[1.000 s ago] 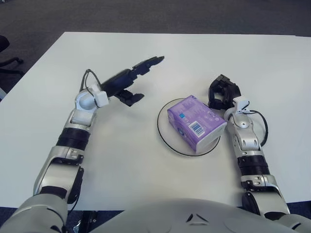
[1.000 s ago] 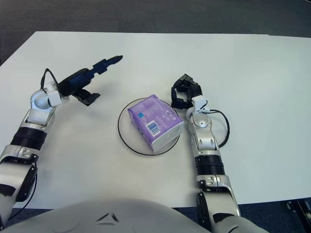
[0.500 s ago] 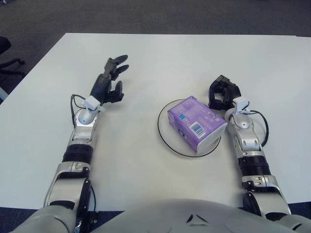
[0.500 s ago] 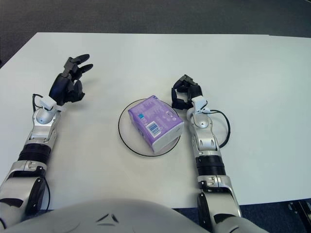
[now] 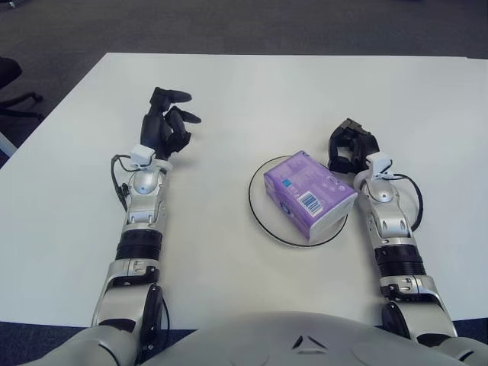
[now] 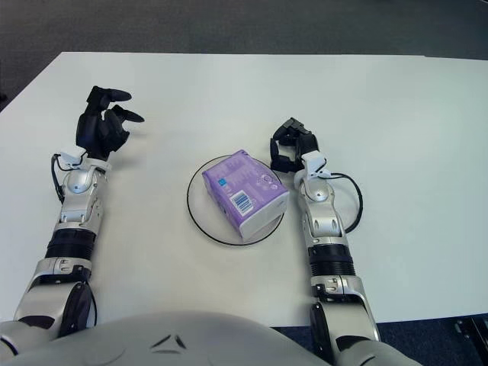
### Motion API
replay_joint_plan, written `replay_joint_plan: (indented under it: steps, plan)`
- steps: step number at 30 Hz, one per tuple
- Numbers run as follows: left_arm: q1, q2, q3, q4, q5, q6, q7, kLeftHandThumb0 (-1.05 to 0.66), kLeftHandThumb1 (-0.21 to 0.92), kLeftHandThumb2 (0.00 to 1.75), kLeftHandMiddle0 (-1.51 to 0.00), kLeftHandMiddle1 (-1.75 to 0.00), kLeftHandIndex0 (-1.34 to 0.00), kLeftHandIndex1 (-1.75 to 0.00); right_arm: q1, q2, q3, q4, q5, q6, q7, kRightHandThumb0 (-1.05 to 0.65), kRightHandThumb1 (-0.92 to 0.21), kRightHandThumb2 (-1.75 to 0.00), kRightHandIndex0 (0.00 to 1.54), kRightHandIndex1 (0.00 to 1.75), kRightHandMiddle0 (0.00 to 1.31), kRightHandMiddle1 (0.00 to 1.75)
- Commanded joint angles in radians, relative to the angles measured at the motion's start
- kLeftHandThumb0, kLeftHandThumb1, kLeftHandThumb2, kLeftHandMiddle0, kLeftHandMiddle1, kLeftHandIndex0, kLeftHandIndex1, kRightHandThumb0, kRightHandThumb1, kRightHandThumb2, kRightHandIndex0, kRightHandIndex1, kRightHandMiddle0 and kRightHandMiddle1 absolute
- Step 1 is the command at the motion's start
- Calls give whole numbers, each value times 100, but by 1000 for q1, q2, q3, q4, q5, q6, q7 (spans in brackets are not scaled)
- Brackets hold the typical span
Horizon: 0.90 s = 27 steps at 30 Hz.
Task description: Put the tissue paper into the plate.
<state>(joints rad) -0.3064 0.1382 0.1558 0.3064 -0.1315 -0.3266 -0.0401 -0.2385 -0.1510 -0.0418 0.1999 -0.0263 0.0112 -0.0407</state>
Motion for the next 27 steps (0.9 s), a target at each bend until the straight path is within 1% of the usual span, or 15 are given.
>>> replay_joint_plan:
  steps: [1,8,15,20,27]
  plan:
    - [88,-62,9,15,-18,81,43,-40,71,84,-81,-174,-34,-175,96,14,1,68,10,35,24,-46,-37,-125,108,175,57,175]
    - [111,-87,2,-41,-7,175,97,-40,62,93,-91,-175,-38,-175,97,21,-10,76,21,4,30,-46,-37,-126,111,175,58,175]
    - [136,-106,-6,-61,-30,242,89,-42,54,104,-102,-175,-44,-175,93,25,-15,95,16,-18,27,-47,-35,-128,113,175,59,175]
    - [142,-108,-8,-51,-44,262,74,-42,52,107,-112,-175,-46,-175,91,25,-17,99,15,-15,28,-47,-34,-128,113,175,59,175]
    - [144,-108,7,22,-87,252,19,-43,50,109,-119,-175,-47,-175,91,30,-24,103,23,-12,32,-47,-34,-128,110,175,59,175]
